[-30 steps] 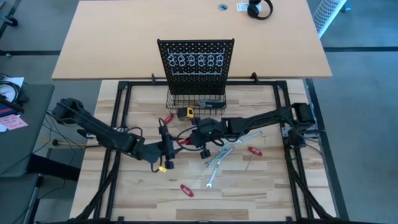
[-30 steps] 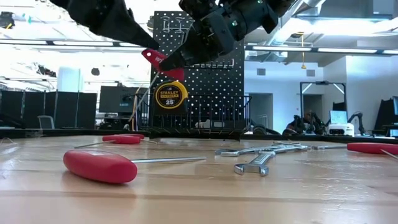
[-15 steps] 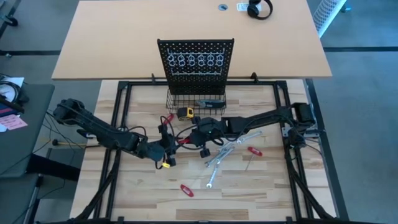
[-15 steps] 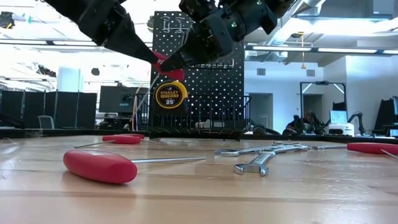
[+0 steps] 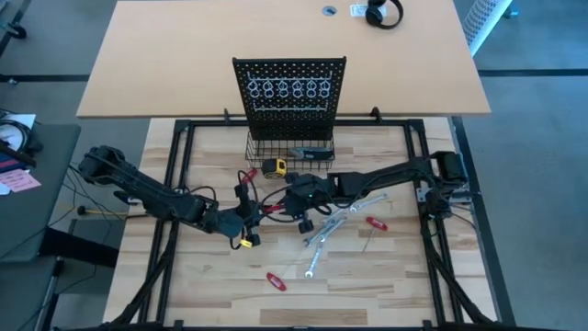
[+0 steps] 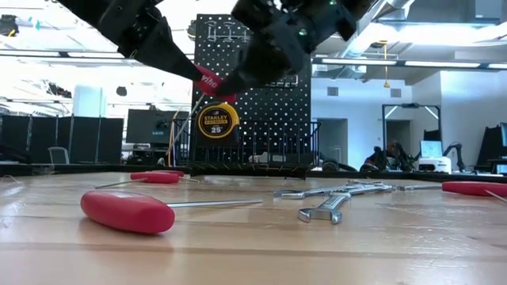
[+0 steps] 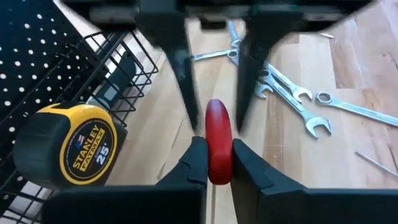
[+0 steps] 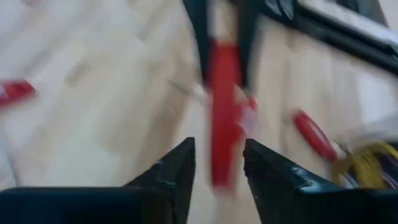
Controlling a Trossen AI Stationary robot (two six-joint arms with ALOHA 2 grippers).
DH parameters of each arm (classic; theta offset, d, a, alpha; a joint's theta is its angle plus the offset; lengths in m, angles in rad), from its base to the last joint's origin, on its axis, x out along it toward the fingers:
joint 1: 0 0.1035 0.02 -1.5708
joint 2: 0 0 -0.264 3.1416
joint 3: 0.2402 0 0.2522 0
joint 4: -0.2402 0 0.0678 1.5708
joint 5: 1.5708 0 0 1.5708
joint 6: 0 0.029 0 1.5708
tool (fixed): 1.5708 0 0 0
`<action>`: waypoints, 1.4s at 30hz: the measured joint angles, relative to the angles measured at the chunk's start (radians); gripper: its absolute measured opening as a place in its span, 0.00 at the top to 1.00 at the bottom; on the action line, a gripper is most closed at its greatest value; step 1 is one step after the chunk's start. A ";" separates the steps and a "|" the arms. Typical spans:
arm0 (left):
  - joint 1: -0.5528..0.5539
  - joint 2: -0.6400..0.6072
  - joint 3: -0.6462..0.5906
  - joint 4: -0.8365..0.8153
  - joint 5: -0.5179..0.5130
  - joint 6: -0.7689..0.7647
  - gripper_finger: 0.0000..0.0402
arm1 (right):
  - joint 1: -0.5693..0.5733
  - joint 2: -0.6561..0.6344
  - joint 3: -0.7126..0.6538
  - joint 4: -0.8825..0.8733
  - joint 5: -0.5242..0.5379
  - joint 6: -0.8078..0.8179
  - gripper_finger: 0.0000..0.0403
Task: Hang tools onto peg board
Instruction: Hang the red T-handle Allen wrench into the pegboard
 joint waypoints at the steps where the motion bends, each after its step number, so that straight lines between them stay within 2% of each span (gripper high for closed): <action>1: -0.004 0.000 0.000 -0.001 -0.006 -0.005 0.95 | -0.007 -0.017 0.000 -0.031 0.017 0.001 0.61; 4: -0.011 0.000 -0.003 -0.002 -0.021 -0.031 0.95 | -0.031 -0.087 -0.020 -0.126 0.066 0.032 0.57; 6: -0.015 0.001 -0.017 -0.009 -0.015 -0.050 0.95 | -0.055 -0.139 -0.068 -0.130 0.077 0.052 0.57; 10: -0.011 -0.035 -0.059 0.024 -0.027 -0.092 0.95 | -0.098 -0.265 -0.225 -0.120 0.082 0.127 0.60; 12: -0.008 -0.078 -0.064 0.068 -0.025 -0.055 0.95 | -0.101 -0.331 -0.322 -0.077 0.081 0.171 0.61; 15: 0.010 -0.186 -0.062 0.241 -0.021 0.115 0.95 | -0.073 -0.410 -0.476 0.105 0.081 0.236 0.62; 18: 0.060 -0.310 -0.050 0.358 -0.020 0.312 0.95 | -0.019 -0.438 -0.618 0.373 0.080 0.278 0.63; 21: 0.157 -0.422 -0.001 0.390 0.024 0.479 0.95 | 0.032 -0.410 -0.712 0.656 0.078 0.273 0.63; 24: 0.284 -0.477 0.069 0.388 0.092 0.586 0.95 | 0.059 -0.355 -0.739 0.817 0.079 0.243 0.63; 27: 0.405 -0.476 0.161 0.361 0.196 0.664 0.95 | 0.055 -0.312 -0.739 0.880 0.079 0.212 0.63; 32: 0.577 -0.392 0.344 0.212 0.321 0.680 0.95 | 0.022 -0.277 -0.737 0.883 0.081 0.224 0.63; 38: 0.707 -0.259 0.509 0.109 0.358 0.708 0.95 | 0.023 -0.279 -0.737 0.879 0.082 0.224 0.63; 42: 0.765 -0.206 0.572 0.059 0.378 0.669 0.95 | 0.036 -0.279 -0.737 0.878 0.082 0.217 0.63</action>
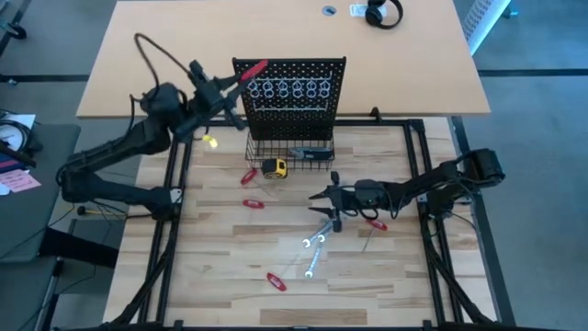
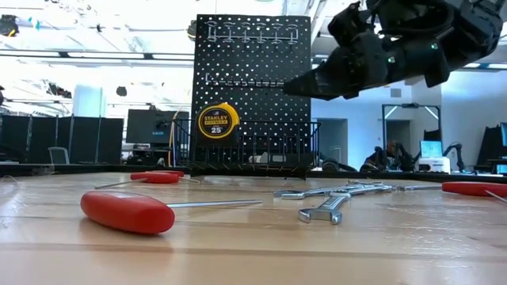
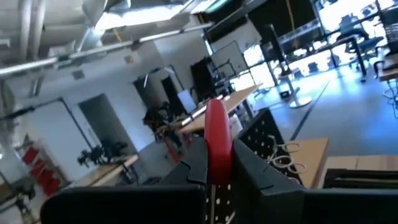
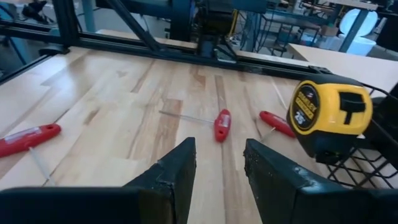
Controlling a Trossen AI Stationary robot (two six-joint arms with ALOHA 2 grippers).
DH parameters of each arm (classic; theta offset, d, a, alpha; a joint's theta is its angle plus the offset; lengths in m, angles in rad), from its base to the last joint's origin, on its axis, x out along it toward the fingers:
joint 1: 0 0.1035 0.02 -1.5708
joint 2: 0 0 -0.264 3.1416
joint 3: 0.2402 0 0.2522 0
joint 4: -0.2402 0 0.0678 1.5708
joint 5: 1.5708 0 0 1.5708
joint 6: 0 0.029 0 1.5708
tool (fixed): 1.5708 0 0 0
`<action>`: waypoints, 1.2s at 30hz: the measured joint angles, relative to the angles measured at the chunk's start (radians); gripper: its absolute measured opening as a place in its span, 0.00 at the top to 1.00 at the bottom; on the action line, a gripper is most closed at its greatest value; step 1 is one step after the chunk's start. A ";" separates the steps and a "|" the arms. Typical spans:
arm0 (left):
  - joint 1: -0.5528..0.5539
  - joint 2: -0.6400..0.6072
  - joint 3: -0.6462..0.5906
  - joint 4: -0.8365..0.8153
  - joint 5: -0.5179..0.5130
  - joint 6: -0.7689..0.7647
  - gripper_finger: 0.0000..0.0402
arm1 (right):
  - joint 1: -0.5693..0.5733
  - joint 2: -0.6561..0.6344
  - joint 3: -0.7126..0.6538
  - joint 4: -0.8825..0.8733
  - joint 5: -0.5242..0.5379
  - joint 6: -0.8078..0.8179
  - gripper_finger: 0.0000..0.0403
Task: Hang tools onto peg board
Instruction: Hang the red T-handle Allen wrench into the pegboard
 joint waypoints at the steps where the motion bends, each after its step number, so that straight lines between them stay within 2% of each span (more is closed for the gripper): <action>1: 0.010 0.008 0.008 -0.006 0.001 -0.013 0.95 | 0.004 0.000 0.000 0.000 0.000 -0.001 0.63; 9: 0.066 0.020 0.012 -0.074 0.002 -0.093 0.95 | 0.016 0.000 0.000 0.000 0.000 -0.010 0.63; 25: 0.067 -0.030 0.012 -0.096 -0.007 -0.091 0.95 | 0.016 0.000 0.000 -0.001 0.000 -0.010 0.63; 29: 0.067 -0.028 0.012 -0.096 0.039 -0.114 0.95 | 0.016 0.000 0.000 -0.001 0.000 -0.009 0.63; 36: 0.067 -0.027 0.011 -0.117 0.048 -0.154 0.95 | 0.016 0.000 0.000 0.000 0.000 -0.008 0.63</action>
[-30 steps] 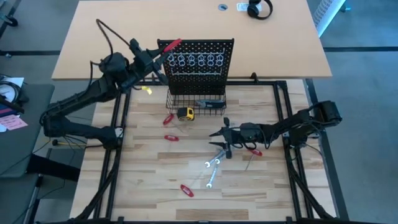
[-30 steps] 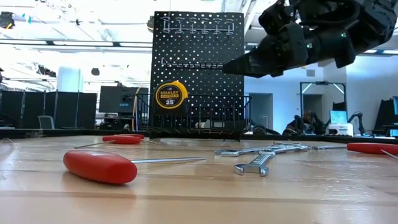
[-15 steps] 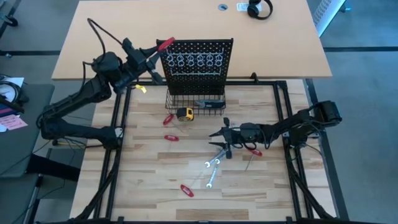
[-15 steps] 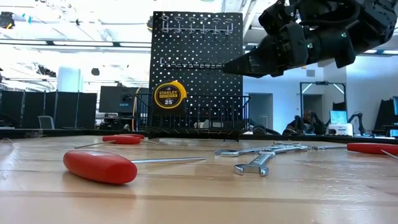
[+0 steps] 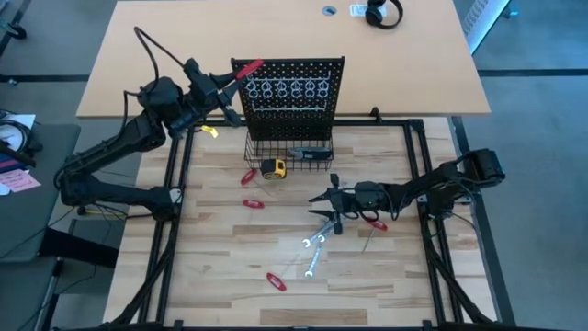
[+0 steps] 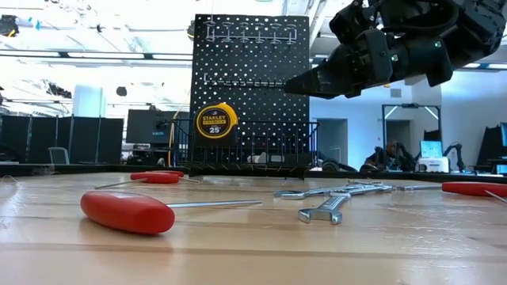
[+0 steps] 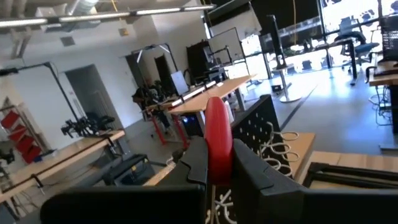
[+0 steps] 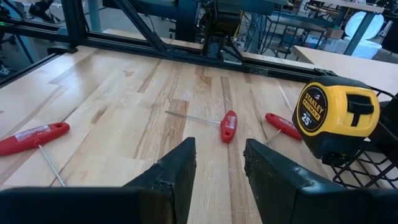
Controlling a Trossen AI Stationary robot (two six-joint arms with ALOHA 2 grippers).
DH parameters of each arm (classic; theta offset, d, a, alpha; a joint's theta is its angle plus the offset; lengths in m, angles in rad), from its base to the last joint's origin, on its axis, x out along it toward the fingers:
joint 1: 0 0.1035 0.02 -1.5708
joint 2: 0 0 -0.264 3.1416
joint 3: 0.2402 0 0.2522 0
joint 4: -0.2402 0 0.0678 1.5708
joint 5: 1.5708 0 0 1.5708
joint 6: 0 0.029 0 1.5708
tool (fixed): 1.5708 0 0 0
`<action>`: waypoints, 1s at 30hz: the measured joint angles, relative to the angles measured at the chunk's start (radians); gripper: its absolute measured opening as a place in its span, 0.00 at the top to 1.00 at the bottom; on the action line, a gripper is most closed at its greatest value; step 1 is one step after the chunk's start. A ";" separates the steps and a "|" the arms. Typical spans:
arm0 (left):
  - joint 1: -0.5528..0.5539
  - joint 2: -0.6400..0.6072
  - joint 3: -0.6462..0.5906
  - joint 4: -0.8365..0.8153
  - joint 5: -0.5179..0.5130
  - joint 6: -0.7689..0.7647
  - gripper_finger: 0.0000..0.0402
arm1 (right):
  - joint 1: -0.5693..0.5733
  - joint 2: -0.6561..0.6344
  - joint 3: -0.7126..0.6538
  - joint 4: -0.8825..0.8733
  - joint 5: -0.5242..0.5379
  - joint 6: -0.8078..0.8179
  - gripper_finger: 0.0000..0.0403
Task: Hang tools onto peg board
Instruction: Hang the red T-handle Allen wrench into the pegboard
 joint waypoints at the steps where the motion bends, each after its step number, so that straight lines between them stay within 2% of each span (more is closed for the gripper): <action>1: 0.000 0.000 0.000 -0.008 0.000 -0.003 0.95 | 0.000 0.000 0.000 0.000 0.000 0.000 0.63; 10: 0.000 0.000 -0.002 -0.092 -0.001 -0.041 0.95 | 0.000 0.000 0.000 0.000 0.000 0.000 0.63; 14: 0.000 0.000 -0.039 -0.090 -0.011 -0.048 0.95 | 0.000 0.000 0.000 0.000 0.000 0.000 0.63; 22: 0.028 0.000 -0.121 0.021 -0.021 -0.037 0.95 | 0.000 0.000 0.000 0.000 0.000 0.000 0.63; 30: 0.058 0.001 -0.123 -0.011 -0.021 -0.075 0.87 | 0.000 0.000 0.000 0.000 0.000 0.000 0.63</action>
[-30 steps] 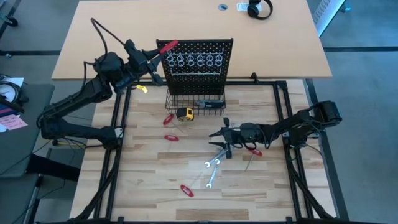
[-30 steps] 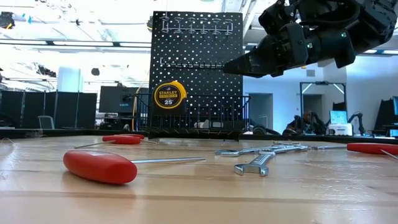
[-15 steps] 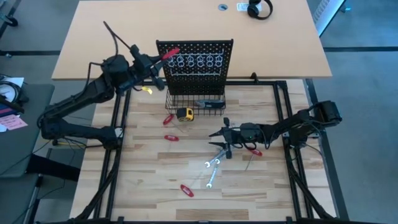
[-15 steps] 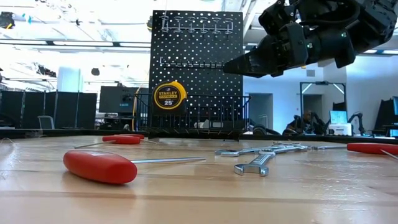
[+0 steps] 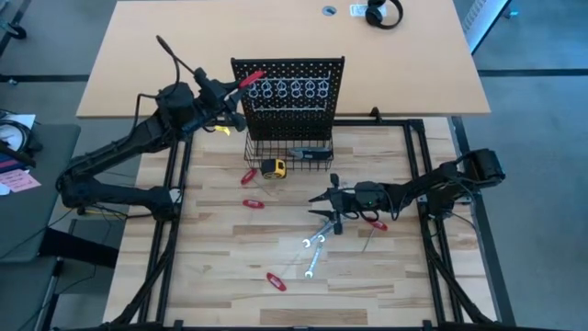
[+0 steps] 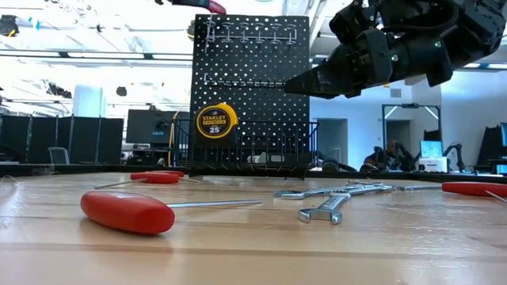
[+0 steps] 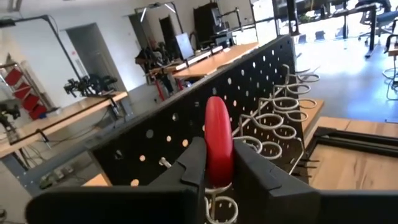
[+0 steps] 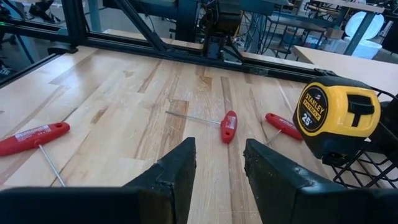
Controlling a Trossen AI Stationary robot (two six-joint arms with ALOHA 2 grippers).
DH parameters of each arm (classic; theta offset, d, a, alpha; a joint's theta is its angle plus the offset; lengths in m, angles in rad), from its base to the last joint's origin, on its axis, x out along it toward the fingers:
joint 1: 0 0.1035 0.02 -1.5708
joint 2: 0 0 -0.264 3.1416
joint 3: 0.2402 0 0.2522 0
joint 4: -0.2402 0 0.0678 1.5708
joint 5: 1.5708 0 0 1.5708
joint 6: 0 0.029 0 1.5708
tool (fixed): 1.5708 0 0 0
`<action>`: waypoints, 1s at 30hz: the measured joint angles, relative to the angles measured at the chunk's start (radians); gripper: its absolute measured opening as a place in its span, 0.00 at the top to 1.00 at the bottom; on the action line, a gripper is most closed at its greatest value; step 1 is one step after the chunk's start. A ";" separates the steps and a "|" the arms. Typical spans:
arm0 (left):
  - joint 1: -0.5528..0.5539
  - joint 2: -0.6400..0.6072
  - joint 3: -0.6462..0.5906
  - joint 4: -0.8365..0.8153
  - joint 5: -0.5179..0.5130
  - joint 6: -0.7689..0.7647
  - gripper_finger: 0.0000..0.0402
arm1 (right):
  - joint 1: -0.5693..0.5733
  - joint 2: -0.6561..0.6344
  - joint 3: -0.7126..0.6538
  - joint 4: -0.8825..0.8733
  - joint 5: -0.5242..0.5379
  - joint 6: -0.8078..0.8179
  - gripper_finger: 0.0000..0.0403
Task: Hang tools onto peg board
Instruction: Hang the red T-handle Allen wrench into the pegboard
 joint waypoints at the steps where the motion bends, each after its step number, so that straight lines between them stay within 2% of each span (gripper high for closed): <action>1: 0.000 0.000 0.000 0.001 0.000 0.001 0.85 | 0.000 0.000 0.000 0.000 0.000 0.000 0.63; 12: 0.000 -0.020 0.029 -0.029 -0.001 0.031 0.66 | 0.000 0.000 0.000 -0.001 0.000 0.000 0.63; 18: -0.030 -0.074 0.067 -0.165 -0.002 0.073 0.63 | 0.000 0.000 0.000 -0.001 0.000 0.000 0.63; 22: -0.114 -0.116 0.068 -0.363 -0.006 0.097 0.63 | 0.000 0.000 0.000 -0.001 0.000 0.000 0.63; 24: -0.182 -0.121 0.068 -0.497 -0.048 0.061 0.63 | 0.000 0.000 0.000 0.000 0.000 0.000 0.63; 26: -0.262 -0.116 0.059 -0.627 -0.133 -0.011 0.63 | 0.000 0.000 0.000 0.000 0.000 0.000 0.63; 30: -0.437 -0.112 -0.048 -0.772 -0.302 -0.221 0.63 | 0.000 0.000 0.000 0.000 0.000 0.000 0.63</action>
